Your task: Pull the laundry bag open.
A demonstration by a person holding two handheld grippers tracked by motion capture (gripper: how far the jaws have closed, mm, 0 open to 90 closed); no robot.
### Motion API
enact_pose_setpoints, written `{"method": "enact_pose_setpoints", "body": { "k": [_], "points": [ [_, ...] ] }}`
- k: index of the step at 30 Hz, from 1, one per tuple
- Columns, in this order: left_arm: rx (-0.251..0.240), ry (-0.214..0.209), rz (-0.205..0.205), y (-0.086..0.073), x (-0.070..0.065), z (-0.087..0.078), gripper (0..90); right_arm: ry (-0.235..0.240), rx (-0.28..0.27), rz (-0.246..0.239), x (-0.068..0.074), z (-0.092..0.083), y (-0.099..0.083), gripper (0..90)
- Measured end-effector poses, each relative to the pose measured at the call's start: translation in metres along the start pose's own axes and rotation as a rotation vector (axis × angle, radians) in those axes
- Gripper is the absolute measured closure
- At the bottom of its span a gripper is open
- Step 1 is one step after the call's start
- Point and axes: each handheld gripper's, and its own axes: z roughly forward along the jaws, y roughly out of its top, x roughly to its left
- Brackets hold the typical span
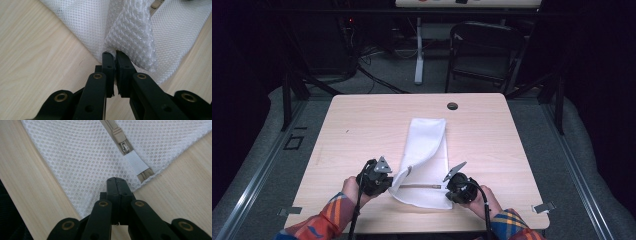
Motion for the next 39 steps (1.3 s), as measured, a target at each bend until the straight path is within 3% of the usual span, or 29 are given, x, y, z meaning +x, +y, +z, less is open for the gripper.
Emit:
{"method": "enact_pose_setpoints", "body": {
  "k": [2, 11, 14, 21, 32, 39],
  "points": [
    [-0.003, -0.003, -0.003, 0.001, -0.001, 0.001, 85.8, 0.006, -0.006, -0.003, -0.001, 0.000, 0.001, 90.0],
    [-0.001, -0.011, -0.004, 0.002, -0.003, 0.005, 85.7, -0.061, -0.086, 0.001, -0.005, -0.004, 0.012, 90.0],
    [-0.003, -0.006, -0.004, 0.002, -0.004, 0.006, 85.7, -0.078, -0.088, -0.010, -0.008, -0.001, 0.017, 90.0],
    [0.007, -0.005, 0.004, 0.001, -0.003, 0.004, 85.8, -0.064, -0.064, 0.000, -0.013, 0.012, 0.020, 90.0],
    [0.036, -0.001, 0.010, -0.004, -0.002, 0.005, 86.2, -0.071, -0.047, 0.005, -0.013, 0.011, 0.019, 90.0],
    [0.049, 0.012, -0.007, -0.009, 0.002, 0.003, 86.2, -0.080, -0.049, 0.016, -0.012, 0.011, 0.019, 90.0]
  ]
}}
